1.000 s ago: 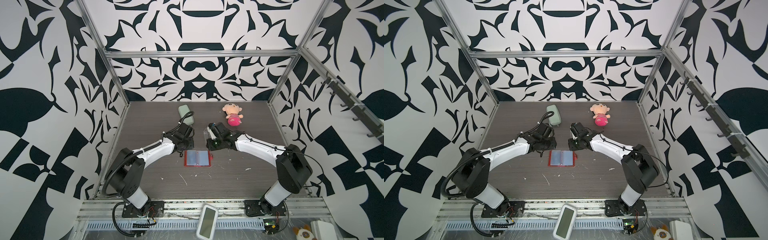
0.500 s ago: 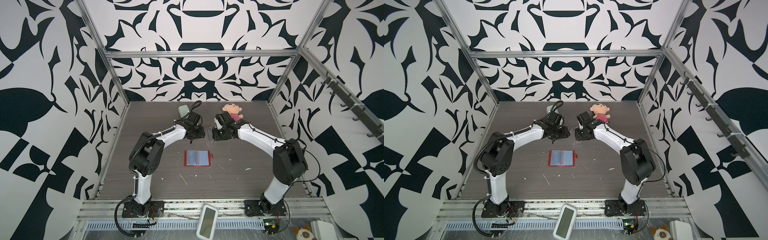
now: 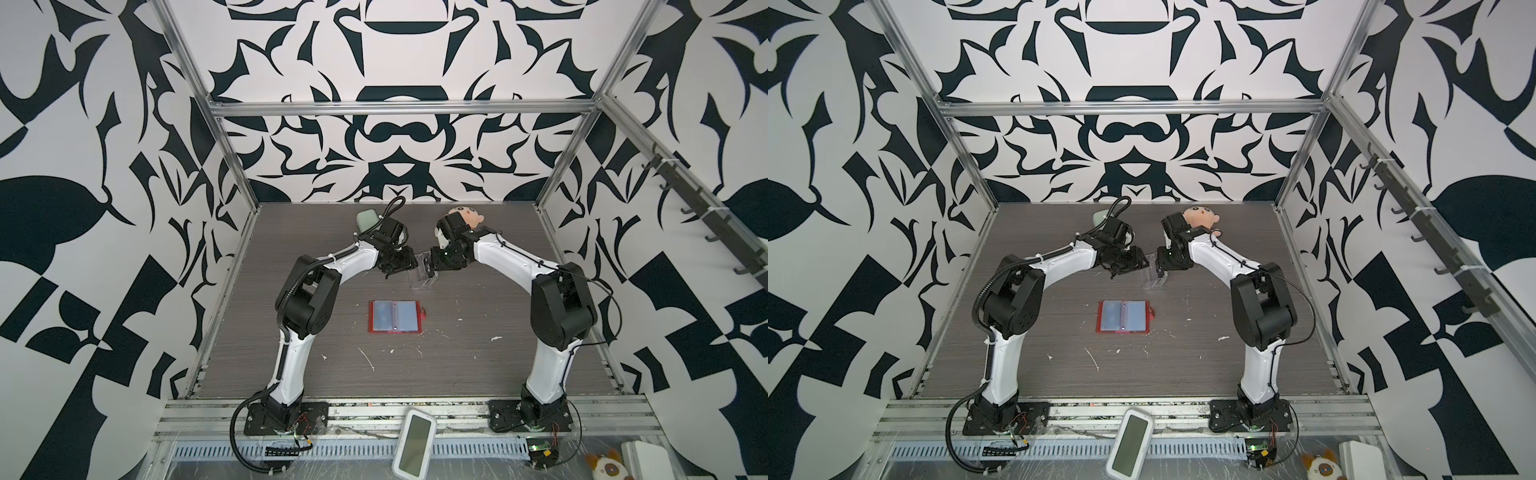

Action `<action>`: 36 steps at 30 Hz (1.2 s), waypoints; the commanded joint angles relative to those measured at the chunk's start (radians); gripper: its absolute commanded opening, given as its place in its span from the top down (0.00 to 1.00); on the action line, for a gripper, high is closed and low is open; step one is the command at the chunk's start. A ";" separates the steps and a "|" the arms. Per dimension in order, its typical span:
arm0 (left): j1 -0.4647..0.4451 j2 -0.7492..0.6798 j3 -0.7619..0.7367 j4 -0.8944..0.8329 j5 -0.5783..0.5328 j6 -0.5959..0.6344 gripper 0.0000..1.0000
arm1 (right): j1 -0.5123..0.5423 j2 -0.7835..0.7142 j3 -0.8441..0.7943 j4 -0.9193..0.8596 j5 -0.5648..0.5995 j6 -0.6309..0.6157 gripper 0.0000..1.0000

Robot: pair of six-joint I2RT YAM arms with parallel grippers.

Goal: Put the credit cards into the card holder

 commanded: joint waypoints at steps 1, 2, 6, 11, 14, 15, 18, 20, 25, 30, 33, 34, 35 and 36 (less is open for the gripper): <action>0.008 0.032 0.032 -0.022 0.032 -0.023 0.47 | -0.004 0.018 0.066 -0.038 -0.019 -0.026 0.59; 0.010 0.037 0.034 -0.022 0.036 -0.025 0.47 | -0.006 0.028 0.075 -0.041 -0.023 -0.027 0.59; 0.014 0.063 0.051 -0.028 0.071 -0.029 0.49 | -0.011 0.065 0.115 -0.057 -0.027 -0.031 0.59; 0.017 0.082 0.063 -0.041 0.080 -0.035 0.51 | -0.013 0.096 0.146 -0.064 -0.029 -0.030 0.59; 0.017 0.093 0.069 -0.048 0.085 -0.042 0.51 | -0.015 0.109 0.161 -0.070 -0.028 -0.032 0.59; 0.017 0.098 0.071 -0.051 0.087 -0.045 0.52 | -0.017 0.114 0.164 -0.072 -0.027 -0.032 0.59; 0.017 0.108 0.075 -0.058 0.090 -0.053 0.54 | -0.018 0.125 0.174 -0.077 -0.030 -0.035 0.59; 0.017 0.112 0.074 -0.062 0.090 -0.056 0.55 | -0.019 0.133 0.179 -0.080 -0.032 -0.035 0.59; 0.017 0.120 0.076 -0.077 0.087 -0.062 0.59 | -0.020 0.151 0.194 -0.092 -0.040 -0.035 0.60; 0.017 0.124 0.075 -0.089 0.080 -0.064 0.61 | -0.020 0.161 0.197 -0.096 -0.034 -0.035 0.60; 0.017 0.126 0.075 -0.095 0.074 -0.065 0.61 | -0.020 0.166 0.200 -0.106 -0.023 -0.037 0.60; 0.017 0.126 0.075 -0.098 0.072 -0.067 0.62 | -0.020 0.169 0.204 -0.111 -0.017 -0.037 0.61; 0.017 0.125 0.075 -0.098 0.070 -0.067 0.62 | -0.020 0.170 0.206 -0.116 -0.012 -0.039 0.61; 0.017 0.125 0.076 -0.101 0.068 -0.067 0.62 | -0.020 0.171 0.211 -0.122 -0.007 -0.039 0.61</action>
